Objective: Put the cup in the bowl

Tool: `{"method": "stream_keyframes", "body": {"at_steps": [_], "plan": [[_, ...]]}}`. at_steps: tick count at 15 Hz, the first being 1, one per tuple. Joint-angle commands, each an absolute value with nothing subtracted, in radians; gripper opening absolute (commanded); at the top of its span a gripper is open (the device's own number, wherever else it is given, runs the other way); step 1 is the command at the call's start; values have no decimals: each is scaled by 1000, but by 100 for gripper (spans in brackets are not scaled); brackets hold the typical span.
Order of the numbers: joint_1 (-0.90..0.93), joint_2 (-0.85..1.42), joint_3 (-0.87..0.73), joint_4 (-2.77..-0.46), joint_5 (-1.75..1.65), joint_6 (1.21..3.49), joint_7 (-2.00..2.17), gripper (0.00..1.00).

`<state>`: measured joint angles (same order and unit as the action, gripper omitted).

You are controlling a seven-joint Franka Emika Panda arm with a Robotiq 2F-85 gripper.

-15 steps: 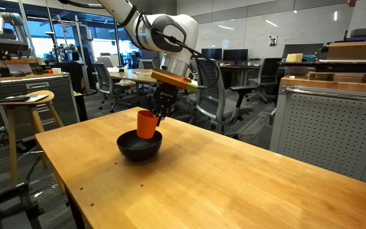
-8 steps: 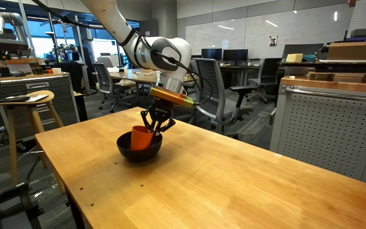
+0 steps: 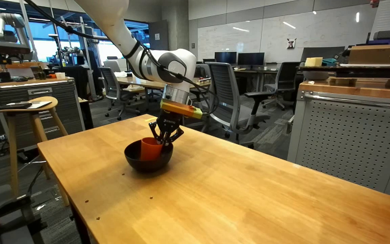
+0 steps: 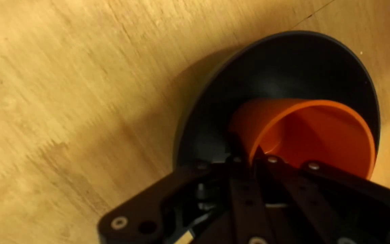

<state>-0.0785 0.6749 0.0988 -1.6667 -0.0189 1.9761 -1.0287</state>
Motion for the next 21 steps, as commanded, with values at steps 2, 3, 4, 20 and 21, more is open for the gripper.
{"method": "stream_keyframes", "body": {"at_steps": [2, 3, 4, 20, 21], "plan": [[-85, 669, 111, -1674, -40, 2070, -1093, 32], [-85, 662, 109, -1684, -43, 2090, -1098, 37], [-85, 655, 107, -1691, -46, 2103, -1103, 47], [-104, 270, 6, -1809, -125, 2041, -1030, 100], [-109, 258, -5, -1797, -117, 2000, -1027, 100]]}}
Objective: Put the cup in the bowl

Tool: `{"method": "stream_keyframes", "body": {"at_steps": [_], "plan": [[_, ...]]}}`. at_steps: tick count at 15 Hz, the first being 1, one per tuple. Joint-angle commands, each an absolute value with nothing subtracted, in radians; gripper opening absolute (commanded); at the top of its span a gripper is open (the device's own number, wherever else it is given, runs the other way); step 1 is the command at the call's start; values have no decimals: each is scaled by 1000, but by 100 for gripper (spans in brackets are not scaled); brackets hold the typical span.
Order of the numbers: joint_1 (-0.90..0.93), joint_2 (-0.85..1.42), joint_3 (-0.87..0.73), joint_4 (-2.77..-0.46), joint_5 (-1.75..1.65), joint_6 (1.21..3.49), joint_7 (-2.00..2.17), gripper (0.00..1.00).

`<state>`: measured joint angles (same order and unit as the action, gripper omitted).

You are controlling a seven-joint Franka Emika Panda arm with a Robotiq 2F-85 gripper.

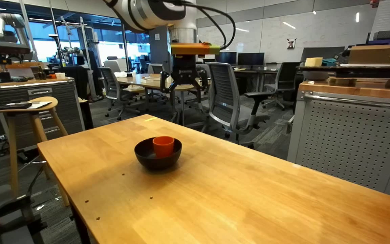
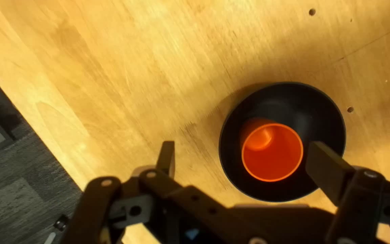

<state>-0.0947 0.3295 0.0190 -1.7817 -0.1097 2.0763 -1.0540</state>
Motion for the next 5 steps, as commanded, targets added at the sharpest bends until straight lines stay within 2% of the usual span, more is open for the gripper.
{"method": "stream_keyframes", "body": {"at_steps": [1, 2, 5], "plan": [[-116, 250, -14, -1785, -106, 1951, -1030, 100], [-104, 289, -5, -1778, -110, 2011, -1044, 100], [-116, 263, -17, -1779, -109, 1967, -1043, 100]]}}
